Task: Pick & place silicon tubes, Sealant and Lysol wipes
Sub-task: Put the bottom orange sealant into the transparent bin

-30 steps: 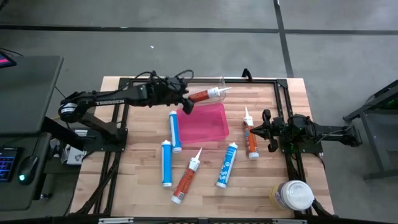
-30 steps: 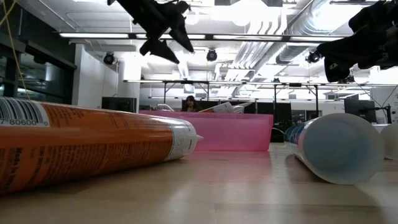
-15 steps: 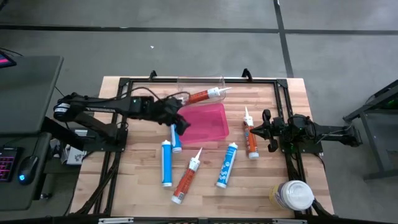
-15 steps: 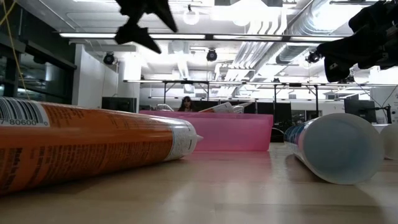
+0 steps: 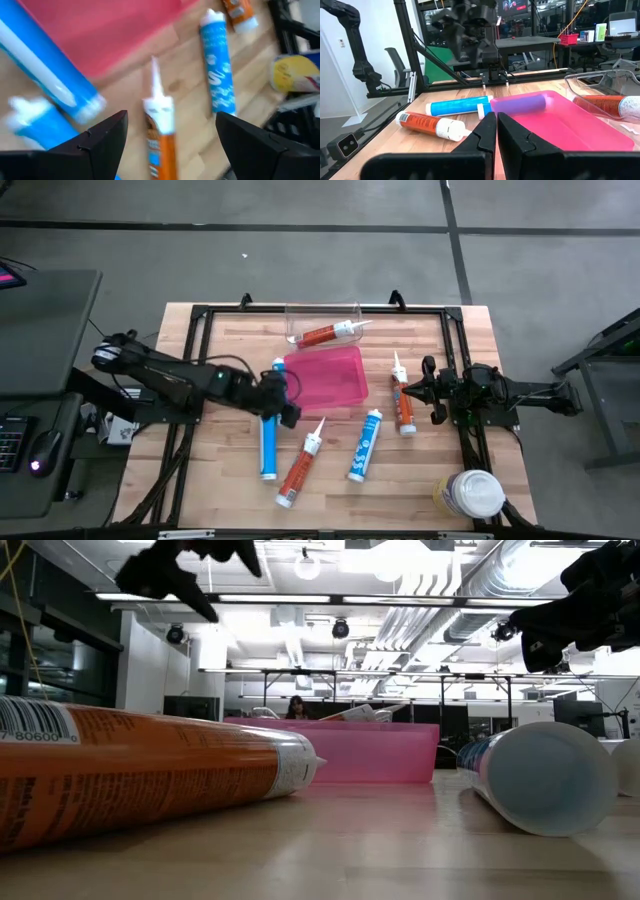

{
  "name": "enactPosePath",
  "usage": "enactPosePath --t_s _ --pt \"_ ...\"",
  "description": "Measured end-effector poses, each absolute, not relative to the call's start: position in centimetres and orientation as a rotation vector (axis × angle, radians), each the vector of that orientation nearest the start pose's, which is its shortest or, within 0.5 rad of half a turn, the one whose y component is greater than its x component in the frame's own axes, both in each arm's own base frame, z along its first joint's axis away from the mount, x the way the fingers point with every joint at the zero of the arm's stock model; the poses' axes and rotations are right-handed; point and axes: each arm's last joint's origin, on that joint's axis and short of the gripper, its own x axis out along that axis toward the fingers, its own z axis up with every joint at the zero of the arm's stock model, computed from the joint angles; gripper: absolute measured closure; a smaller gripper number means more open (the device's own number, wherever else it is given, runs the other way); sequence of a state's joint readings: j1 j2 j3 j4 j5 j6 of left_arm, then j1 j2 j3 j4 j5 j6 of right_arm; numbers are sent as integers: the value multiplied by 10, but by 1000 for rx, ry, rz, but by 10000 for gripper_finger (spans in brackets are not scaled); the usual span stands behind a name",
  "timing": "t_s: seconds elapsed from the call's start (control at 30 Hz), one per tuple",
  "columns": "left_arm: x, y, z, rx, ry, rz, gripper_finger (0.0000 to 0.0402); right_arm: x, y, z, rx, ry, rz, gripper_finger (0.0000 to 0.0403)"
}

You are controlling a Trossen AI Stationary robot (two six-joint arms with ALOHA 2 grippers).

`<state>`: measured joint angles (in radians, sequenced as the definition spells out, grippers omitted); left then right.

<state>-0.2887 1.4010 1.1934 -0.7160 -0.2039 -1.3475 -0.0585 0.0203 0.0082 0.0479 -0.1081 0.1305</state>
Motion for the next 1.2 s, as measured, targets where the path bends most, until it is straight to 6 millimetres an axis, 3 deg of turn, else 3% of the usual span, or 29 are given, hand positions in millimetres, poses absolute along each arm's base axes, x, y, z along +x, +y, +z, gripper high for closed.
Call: enactPosePath --t_s 0.17,0.4,1.2 --pt "288 -97 276 -1067 827 519 106 98 -3 169 127 -31 51 391" --pt "307 -111 254 -1107 895 451 106 98 -3 169 128 -31 51 391" --pt "328 -119 204 -939 1028 469 106 98 -3 169 128 -32 52 391"
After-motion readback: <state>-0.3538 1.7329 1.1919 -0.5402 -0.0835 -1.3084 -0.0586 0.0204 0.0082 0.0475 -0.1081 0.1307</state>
